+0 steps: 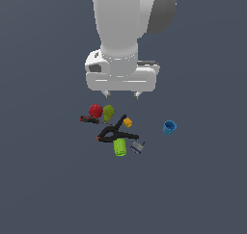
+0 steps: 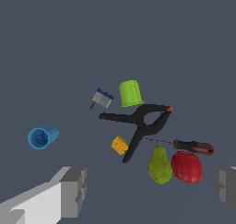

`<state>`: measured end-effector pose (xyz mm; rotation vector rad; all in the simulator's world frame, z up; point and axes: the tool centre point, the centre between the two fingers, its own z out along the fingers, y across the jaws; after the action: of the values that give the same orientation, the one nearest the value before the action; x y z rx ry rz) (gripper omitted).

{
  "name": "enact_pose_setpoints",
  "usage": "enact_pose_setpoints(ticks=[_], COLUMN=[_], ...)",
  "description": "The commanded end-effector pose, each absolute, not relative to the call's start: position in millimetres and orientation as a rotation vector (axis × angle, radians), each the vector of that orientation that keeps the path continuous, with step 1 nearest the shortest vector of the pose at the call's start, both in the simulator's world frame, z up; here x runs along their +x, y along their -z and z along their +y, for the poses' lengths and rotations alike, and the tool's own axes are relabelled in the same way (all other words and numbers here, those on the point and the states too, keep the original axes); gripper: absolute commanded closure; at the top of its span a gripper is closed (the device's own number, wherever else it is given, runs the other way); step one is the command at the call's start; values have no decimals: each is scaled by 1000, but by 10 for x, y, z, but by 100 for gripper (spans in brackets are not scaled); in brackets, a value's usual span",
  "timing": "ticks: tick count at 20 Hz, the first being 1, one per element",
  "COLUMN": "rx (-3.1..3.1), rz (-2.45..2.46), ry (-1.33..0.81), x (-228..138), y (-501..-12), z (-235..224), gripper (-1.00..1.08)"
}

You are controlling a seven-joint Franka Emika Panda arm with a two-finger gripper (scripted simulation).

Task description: Pick up a designated object from a clutter of objects.

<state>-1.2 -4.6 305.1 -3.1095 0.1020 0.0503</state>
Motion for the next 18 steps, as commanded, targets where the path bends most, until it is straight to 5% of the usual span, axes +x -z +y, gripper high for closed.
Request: enact_pose_setpoints(ticks=[1, 18], rx=[-3109, -3115], rz=[102, -35], ry=[-50, -39], x=[-12, -17], y=[-3051, -3038], z=[-46, 171], gripper=[-92, -92])
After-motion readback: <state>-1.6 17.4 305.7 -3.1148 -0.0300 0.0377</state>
